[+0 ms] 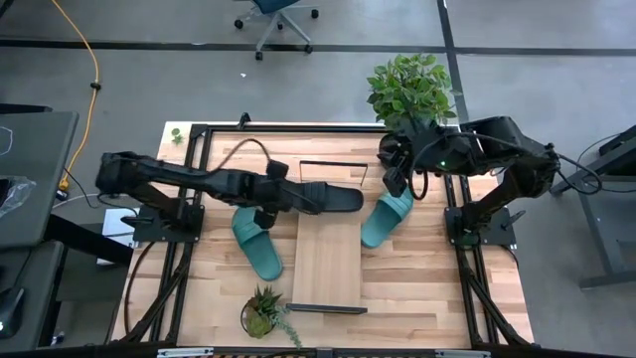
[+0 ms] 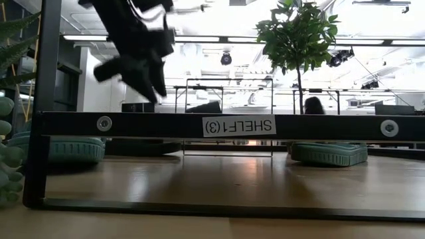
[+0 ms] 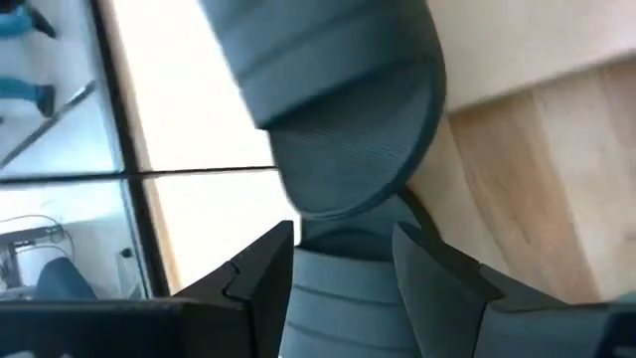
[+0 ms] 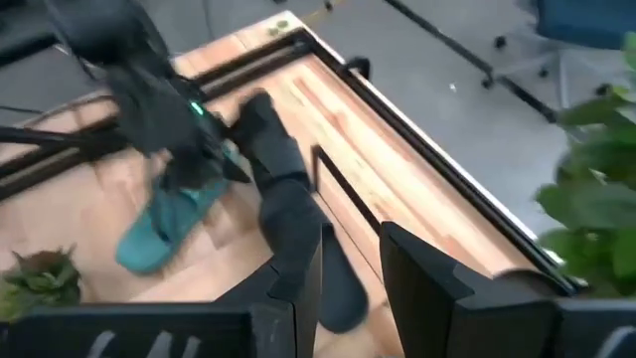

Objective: Pick and place slides into the shelf
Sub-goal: Put the right black slides on the shelf

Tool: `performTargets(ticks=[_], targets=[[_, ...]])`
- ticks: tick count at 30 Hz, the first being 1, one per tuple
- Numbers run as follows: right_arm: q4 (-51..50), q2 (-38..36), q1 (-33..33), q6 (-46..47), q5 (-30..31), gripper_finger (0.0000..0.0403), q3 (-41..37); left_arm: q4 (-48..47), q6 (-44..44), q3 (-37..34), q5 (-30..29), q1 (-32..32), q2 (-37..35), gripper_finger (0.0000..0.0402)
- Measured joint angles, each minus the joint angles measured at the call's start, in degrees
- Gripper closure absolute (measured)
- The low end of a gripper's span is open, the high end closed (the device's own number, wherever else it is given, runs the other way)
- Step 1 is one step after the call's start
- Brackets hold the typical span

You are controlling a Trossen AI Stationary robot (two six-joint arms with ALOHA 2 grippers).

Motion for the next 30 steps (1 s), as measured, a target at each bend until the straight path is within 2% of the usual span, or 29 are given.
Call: performTargets(ticks=[5, 9, 12, 15, 18, 22, 24, 30], targets=[[-1.84, 0.56, 3.73, 4.1, 6.63, 0.0306, -1.44, -0.8, -4.35, 0.02, 1.7, 0.0, -7.68, 0.0239], [0.44, 0.13, 5.53, 8.35, 8.18, 0.0306, -9.78, -1.94, -8.56, 0.04, 2.63, -0.01, -12.51, 0.0238], [8.07, -0.54, 5.64, 10.36, 4.49, 0.0306, -18.81, -3.14, -11.71, 0.03, 3.75, 0.0, -15.45, 0.0238], [20.26, -0.83, 4.69, 10.7, -1.07, 0.0306, -27.36, -3.91, -14.18, 0.02, 5.26, 0.0, -17.46, 0.0238], [31.4, -1.35, 2.88, 11.65, -6.44, 0.0306, -33.75, -4.32, -16.8, 0.02, 7.95, 0.0, -18.55, 0.0238], [43.94, -2.52, 0.76, 17.31, -13.22, 0.0306, -41.56, -6.01, -20.38, 0.03, 11.83, 0.0, -19.49, 0.0238], [49.47, -3.49, 0.46, 20.63, -15.17, 0.0306, -45.74, -6.35, -21.92, 0.03, 13.63, -0.01, -19.62, 0.0238], [68.27, -6.64, 0.2, 34.87, -15.31, 0.0306, -61.25, -6.97, -23.42, 0.04, 16.8, -0.84, -20.09, 0.0238]])
